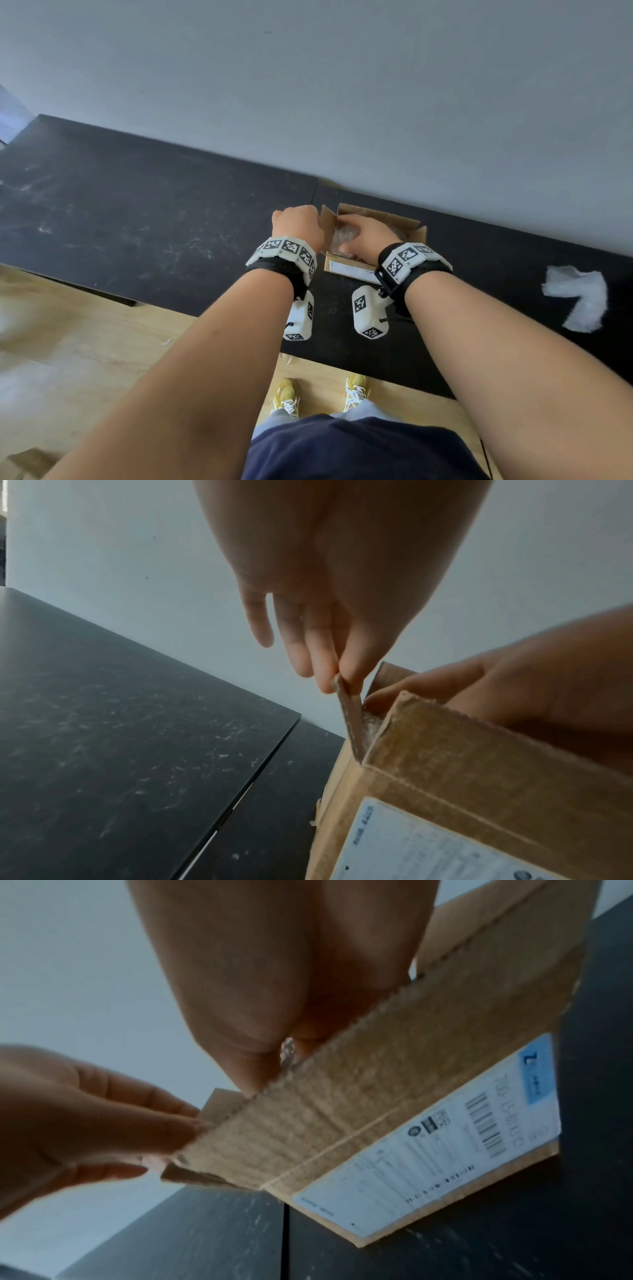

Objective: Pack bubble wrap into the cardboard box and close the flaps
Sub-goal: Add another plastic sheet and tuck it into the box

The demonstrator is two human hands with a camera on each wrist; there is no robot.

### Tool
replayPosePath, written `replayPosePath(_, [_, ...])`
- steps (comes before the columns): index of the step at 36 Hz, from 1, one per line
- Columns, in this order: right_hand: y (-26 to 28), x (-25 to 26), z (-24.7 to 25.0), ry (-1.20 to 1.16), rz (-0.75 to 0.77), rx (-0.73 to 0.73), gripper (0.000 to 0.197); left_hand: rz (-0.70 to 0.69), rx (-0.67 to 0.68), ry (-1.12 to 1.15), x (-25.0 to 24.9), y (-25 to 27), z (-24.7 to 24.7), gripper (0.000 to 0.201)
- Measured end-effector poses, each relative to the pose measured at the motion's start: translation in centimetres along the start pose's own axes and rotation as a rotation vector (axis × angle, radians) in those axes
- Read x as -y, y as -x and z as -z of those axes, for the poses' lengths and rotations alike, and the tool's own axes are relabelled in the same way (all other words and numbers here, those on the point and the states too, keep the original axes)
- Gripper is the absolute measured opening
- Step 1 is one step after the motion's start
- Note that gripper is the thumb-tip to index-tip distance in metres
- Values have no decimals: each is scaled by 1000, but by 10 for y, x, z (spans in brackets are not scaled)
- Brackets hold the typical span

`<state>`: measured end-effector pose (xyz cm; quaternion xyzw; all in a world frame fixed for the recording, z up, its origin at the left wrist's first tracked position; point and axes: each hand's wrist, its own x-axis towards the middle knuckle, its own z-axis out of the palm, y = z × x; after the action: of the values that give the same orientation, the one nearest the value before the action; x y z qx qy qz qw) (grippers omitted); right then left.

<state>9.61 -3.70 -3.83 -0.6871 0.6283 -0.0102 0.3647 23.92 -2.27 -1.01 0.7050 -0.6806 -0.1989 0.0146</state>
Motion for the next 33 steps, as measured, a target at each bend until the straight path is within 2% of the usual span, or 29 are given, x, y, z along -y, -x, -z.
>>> replayPosePath(2, [7,-6,4,-164,-38,-65,51,-18,-5,-30,-2,1,0,16])
replayPosePath(4, [12,-10,6,-219,-56,-132,46,-42,-28,-72,-6,3,-1,17])
replayPosePath(8, [27,-17,14,-202,-65,-347,37,-85,-117,-45,-13,3,-3,23])
replayPosePath(13, [54,-36,23,-178,-154,-576,35,-186,-192,-40,-24,2,-2,29])
replayPosePath(18, [87,-63,32,-204,-253,-738,32,-295,-244,-66,-51,8,-2,35])
replayPosePath(27, [141,-132,47,-223,-382,-741,33,-457,-189,-118,-136,35,-19,42])
replayPosePath(33, [171,-201,65,-229,-450,-658,35,-495,-180,-137,-204,54,-49,39])
